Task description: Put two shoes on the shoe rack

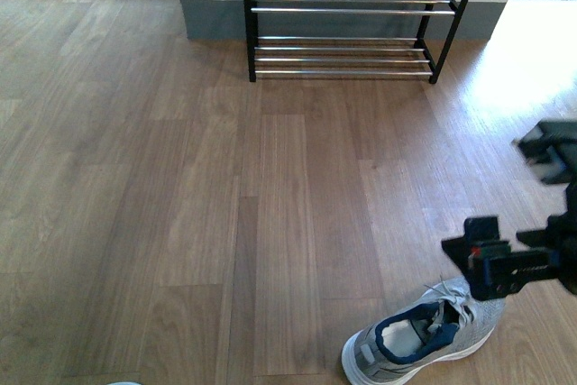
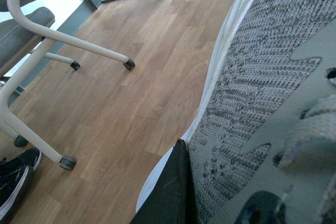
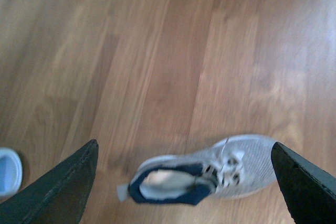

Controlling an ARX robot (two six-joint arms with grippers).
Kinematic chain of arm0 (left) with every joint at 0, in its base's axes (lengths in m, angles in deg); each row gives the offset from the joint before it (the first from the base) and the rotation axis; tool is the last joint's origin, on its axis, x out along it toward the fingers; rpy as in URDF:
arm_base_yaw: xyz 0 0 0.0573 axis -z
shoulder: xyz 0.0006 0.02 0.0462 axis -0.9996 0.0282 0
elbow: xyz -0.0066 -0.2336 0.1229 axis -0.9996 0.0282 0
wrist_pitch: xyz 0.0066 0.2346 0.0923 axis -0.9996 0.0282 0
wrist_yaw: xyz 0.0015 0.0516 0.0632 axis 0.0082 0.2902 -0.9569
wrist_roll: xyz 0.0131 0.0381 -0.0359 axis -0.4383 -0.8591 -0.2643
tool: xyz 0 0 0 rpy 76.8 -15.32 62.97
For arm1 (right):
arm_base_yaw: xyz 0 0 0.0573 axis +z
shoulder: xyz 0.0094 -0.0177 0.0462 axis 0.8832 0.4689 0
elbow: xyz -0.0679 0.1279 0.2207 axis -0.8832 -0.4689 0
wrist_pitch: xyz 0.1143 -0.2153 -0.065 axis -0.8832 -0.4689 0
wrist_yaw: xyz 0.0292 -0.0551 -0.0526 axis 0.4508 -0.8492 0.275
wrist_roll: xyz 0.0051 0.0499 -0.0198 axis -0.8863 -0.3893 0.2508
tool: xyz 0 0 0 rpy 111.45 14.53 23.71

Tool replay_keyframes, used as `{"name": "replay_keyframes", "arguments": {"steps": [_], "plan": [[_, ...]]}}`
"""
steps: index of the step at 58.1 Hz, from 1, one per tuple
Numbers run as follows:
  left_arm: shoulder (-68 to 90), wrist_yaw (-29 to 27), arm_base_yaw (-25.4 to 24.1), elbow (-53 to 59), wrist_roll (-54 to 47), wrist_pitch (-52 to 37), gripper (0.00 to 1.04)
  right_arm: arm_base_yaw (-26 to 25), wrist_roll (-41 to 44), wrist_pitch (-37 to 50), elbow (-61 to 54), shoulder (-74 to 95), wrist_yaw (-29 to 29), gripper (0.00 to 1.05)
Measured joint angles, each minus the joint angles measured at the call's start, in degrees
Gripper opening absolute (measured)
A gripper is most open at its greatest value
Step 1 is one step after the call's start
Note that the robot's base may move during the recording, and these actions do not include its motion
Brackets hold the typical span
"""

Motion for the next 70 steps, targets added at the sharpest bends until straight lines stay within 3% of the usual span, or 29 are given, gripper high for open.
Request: {"name": "replay_keyframes", "arguments": {"steps": [21, 42, 57, 70], "plan": [[0.02, 0.02, 0.00, 0.00, 0.00, 0.00, 0.02, 1.44, -13.55, -8.04, 9.33, 20.63, 4.68, 0.95], [0.02, 0.00, 0.00, 0.00, 0.00, 0.00, 0.02, 1.27, -24.22, -7.82, 16.94, 32.39, 4.68, 0.95], [0.02, 0.00, 0.00, 0.00, 0.00, 0.00, 0.02, -0.77, -23.93, -7.93, 20.02, 36.52, 2.19, 0.95], [0.02, 0.02, 0.00, 0.00, 0.00, 0.00, 0.02, -4.28, -26.69, -7.13, 25.73, 45.44, -3.91, 0.95]]}}
